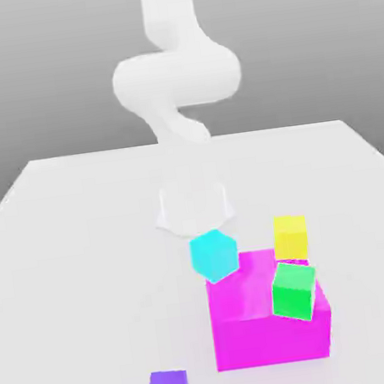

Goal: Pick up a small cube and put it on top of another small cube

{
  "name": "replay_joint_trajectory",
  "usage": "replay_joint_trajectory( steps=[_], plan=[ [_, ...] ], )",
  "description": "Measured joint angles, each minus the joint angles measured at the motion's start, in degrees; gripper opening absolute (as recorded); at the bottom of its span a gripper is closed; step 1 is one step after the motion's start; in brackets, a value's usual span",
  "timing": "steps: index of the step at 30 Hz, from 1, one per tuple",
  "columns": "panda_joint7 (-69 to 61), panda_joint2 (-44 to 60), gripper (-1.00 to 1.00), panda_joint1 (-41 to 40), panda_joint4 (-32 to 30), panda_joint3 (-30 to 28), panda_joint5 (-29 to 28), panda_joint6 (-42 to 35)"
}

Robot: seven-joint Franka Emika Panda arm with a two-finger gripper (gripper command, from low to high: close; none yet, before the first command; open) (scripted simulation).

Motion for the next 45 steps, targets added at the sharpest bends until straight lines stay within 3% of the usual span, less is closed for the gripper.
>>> replay_joint_trajectory(
  steps=[17, 31, 32, 39, 45],
  plan=[
    [-3.99, 35.67, 0.0, -0.12, -4.03, -4.07, 2.85, 13.24],
    [-6.68, 64.7, 0.0, -2.89, -4.78, -3.46, 4.92, 27.46],
    [-6.9, 66.27, -1.0, -3.14, -4.47, -3.15, 5.2, 28.69],
    [-6.8, 66.41, -1.0, -3.27, -4.45, -3.04, 5.06, 28.81],
    [-6.66, 55.35, -1.0, -1.88, -7.37, -3.38, 2.9, 20.66]
  ],
)
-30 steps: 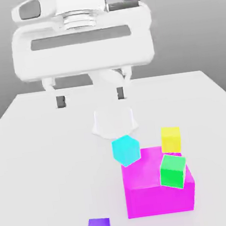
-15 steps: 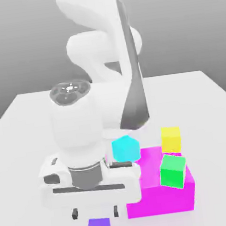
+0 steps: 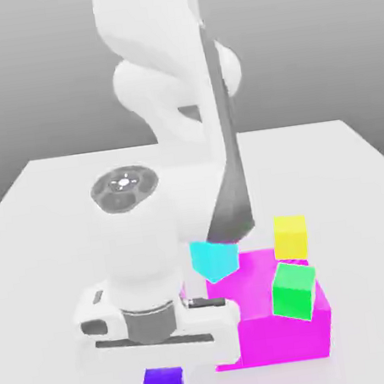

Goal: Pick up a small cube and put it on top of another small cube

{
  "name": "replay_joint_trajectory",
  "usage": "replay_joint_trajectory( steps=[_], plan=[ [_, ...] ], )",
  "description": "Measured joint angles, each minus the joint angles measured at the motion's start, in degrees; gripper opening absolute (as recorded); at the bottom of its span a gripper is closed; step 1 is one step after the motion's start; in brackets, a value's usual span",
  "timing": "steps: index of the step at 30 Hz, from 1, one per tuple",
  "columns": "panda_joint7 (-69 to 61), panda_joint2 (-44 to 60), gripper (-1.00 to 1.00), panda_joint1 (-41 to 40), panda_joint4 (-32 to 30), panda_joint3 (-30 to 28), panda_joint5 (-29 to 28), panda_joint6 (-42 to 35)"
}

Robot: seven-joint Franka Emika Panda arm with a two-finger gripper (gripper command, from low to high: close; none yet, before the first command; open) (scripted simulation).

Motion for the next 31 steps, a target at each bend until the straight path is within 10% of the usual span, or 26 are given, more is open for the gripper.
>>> replay_joint_trajectory(
  steps=[22, 27, 28, 31],
  plan=[
    [-33.42, -45.6, -1.0, 20.95, -22.99, 11.08, 2.29, -22.52],
    [-34.7, -39.97, -1.0, 21.73, -26.67, 12.15, 2.52, -13.2],
    [-34.69, -38.2, 1.0, 21.67, -27.34, 12.33, 2.54, -10.76],
    [-34.69, -38.2, 1.0, 21.67, -27.34, 12.33, 2.54, -10.76]
  ],
)
